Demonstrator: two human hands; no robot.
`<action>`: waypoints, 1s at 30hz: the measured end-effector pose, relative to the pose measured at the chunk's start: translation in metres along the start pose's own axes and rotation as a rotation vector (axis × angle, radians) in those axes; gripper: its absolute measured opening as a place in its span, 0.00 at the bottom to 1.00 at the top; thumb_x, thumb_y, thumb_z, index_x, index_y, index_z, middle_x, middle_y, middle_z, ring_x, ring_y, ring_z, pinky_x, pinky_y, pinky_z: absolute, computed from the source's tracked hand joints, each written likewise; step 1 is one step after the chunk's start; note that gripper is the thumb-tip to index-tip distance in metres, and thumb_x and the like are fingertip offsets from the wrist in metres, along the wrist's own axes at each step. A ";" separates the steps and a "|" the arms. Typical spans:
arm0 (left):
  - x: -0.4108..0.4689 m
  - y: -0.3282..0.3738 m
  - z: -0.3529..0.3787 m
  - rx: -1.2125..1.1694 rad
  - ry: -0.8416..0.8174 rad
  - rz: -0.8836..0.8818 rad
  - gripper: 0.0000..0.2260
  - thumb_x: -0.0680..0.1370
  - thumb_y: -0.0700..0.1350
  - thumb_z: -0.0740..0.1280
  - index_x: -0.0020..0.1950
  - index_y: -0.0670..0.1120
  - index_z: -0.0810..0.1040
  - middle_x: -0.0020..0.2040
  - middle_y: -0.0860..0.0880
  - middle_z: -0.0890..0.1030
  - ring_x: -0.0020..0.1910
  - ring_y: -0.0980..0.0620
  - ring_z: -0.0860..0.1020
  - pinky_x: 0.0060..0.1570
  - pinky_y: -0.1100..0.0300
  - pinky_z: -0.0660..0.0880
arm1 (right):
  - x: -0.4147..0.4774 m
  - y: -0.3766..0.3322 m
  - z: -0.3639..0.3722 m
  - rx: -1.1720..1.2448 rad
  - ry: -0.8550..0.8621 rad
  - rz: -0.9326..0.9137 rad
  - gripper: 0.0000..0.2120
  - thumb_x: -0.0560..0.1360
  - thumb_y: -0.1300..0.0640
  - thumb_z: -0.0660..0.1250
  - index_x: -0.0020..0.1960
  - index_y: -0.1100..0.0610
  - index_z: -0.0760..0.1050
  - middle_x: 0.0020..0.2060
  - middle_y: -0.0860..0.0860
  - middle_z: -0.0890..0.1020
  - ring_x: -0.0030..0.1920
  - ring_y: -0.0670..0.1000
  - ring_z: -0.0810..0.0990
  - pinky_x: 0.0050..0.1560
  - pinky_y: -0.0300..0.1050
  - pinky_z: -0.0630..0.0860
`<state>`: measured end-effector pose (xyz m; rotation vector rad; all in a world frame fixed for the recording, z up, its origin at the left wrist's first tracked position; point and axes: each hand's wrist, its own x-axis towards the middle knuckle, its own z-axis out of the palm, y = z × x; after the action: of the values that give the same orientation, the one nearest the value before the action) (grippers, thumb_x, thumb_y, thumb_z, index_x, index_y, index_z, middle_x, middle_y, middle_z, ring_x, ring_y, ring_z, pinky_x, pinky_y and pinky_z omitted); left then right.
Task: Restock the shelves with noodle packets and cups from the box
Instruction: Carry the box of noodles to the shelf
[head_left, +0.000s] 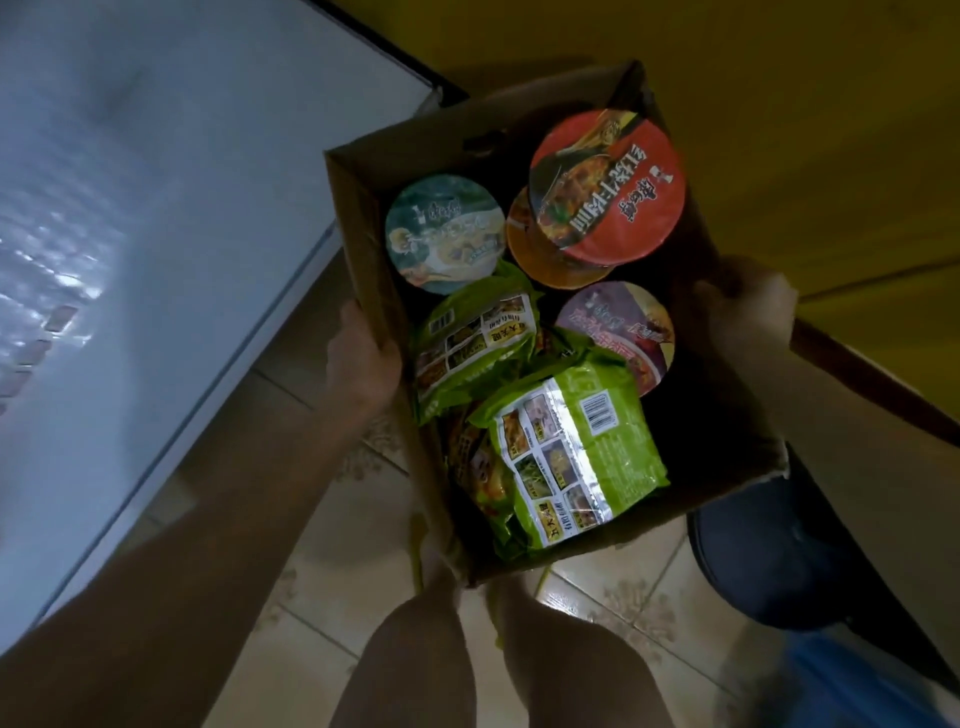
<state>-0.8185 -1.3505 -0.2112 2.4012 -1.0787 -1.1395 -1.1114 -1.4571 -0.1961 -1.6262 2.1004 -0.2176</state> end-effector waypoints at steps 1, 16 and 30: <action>0.005 -0.001 0.005 -0.003 0.004 -0.008 0.20 0.79 0.38 0.58 0.70 0.38 0.59 0.64 0.39 0.72 0.61 0.41 0.72 0.47 0.58 0.66 | 0.008 0.002 0.007 -0.003 -0.001 0.000 0.17 0.75 0.59 0.64 0.64 0.61 0.73 0.58 0.63 0.78 0.59 0.63 0.76 0.60 0.56 0.72; 0.060 -0.015 0.050 -0.065 0.078 -0.145 0.18 0.78 0.37 0.58 0.67 0.37 0.61 0.60 0.36 0.73 0.54 0.39 0.74 0.42 0.56 0.68 | 0.085 0.004 0.068 -0.034 -0.050 -0.068 0.17 0.75 0.58 0.64 0.63 0.60 0.73 0.57 0.64 0.78 0.58 0.63 0.76 0.56 0.54 0.72; 0.062 -0.012 0.057 -0.166 0.058 -0.334 0.17 0.76 0.43 0.60 0.65 0.42 0.67 0.56 0.42 0.77 0.50 0.40 0.77 0.49 0.47 0.77 | 0.068 0.030 0.059 -0.026 -0.145 0.051 0.16 0.75 0.56 0.63 0.58 0.66 0.74 0.55 0.67 0.77 0.55 0.66 0.75 0.51 0.52 0.71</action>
<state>-0.8297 -1.3831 -0.2891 2.5213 -0.5518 -1.1965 -1.1230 -1.5034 -0.2781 -1.5521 2.0394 -0.0535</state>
